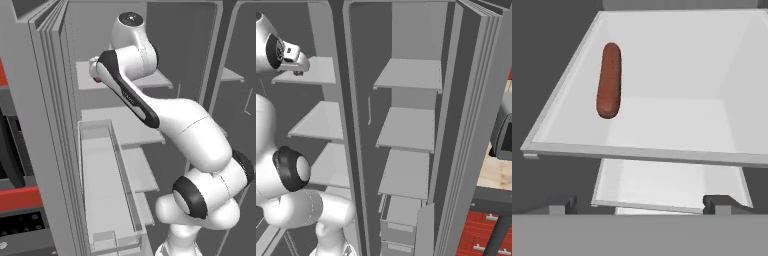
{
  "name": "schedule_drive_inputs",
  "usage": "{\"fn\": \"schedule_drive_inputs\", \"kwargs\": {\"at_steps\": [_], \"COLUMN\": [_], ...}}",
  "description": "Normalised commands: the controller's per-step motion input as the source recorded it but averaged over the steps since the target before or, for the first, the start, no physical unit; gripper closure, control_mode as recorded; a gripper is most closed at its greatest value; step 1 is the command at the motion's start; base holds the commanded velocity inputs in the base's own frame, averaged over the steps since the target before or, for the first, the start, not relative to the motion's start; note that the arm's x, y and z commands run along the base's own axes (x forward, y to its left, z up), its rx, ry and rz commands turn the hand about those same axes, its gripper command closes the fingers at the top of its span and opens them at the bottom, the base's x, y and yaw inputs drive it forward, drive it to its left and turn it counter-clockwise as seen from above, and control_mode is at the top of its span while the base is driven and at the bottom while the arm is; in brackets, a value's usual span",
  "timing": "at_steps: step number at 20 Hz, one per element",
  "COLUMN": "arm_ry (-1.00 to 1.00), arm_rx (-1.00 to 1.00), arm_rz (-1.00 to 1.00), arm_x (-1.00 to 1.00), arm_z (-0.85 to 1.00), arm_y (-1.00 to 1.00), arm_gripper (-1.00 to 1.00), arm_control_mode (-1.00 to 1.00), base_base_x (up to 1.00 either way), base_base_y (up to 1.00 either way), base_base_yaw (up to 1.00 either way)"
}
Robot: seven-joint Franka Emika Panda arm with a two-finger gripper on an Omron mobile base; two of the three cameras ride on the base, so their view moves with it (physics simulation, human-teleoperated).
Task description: Move the hot dog bun to the plate on the dining table and place the condiment next to that plate. Then navigate to the fridge and take the sausage and place it on the plate as well.
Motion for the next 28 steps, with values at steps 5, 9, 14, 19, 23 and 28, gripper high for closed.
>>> {"fn": "schedule_drive_inputs", "kwargs": {"at_steps": [5,9,14,19,23,28], "arm_ry": [0.00,0.00,0.01,0.01,0.03,0.04], "arm_rx": [0.00,0.00,0.00,0.00,0.00,0.00], "arm_rz": [0.00,0.00,0.00,0.00,0.00,0.00], "arm_x": [0.41,0.48,0.41,0.34,0.35,0.25], "arm_z": [-0.07,-0.01,-0.02,-0.08,-0.14,-0.16], "arm_y": [0.34,0.24,0.13,0.00,0.00,0.06], "arm_gripper": [-1.00,-1.00,-1.00,-1.00,-1.00,-1.00], "arm_control_mode": [-1.00,-1.00,-1.00,-1.00,-1.00,-1.00], "base_base_x": [0.00,0.00,0.00,0.00,0.00,0.00], "base_base_y": [0.00,0.00,0.00,0.00,0.00,0.00], "base_base_yaw": [0.00,0.00,0.00,0.00,0.00,0.00]}}
